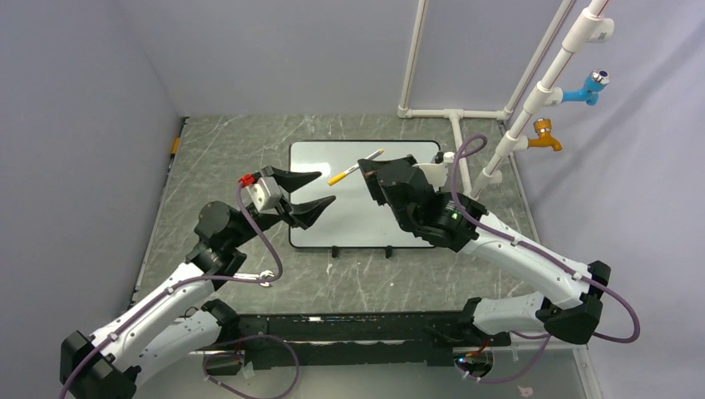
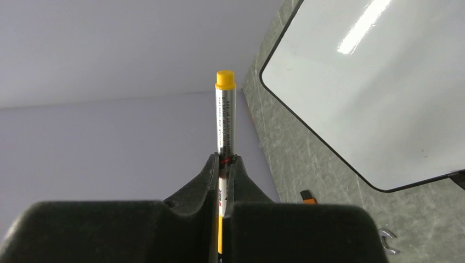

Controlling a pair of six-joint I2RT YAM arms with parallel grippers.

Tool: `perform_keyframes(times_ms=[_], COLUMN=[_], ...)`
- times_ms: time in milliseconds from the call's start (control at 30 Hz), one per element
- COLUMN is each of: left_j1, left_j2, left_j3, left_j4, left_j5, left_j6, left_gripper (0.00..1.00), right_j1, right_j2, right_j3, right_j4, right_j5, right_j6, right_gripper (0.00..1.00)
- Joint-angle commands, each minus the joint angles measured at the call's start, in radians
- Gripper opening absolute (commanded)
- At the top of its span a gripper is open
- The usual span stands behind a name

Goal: Write a sentence on the whiteboard
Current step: Pass from the right arm to the left

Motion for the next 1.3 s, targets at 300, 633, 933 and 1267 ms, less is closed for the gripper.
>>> perform_keyframes(times_ms=[300, 633, 933, 1267], left_j1=[-0.041, -0.042, -0.044, -0.048], left_j2=[0.083, 0.145, 0.19, 0.221], left_j3=[0.095, 0.125, 0.171, 0.182], left_j4=[0.085, 0.109, 0.115, 0.131], left_j5=[-0.1, -0.097, -0.069, -0.049], left_j6=[0.029, -0.007, -0.021, -0.034], left_gripper=[0.54, 0.5, 0.36, 0.25], right_j1=[-0.009, -0.014, -0.016, -0.018], right_j2=[-0.06, -0.087, -0.089, -0.09], right_j3=[-0.024, -0.054, -0.058, -0.076], right_j4=[0.067, 0.104, 0.114, 0.135], right_j5=[-0.008, -0.014, -0.032, -0.06], right_j6=[-0.006, -0.027, -0.028, -0.024], right_gripper=[0.0, 0.0, 0.0, 0.0])
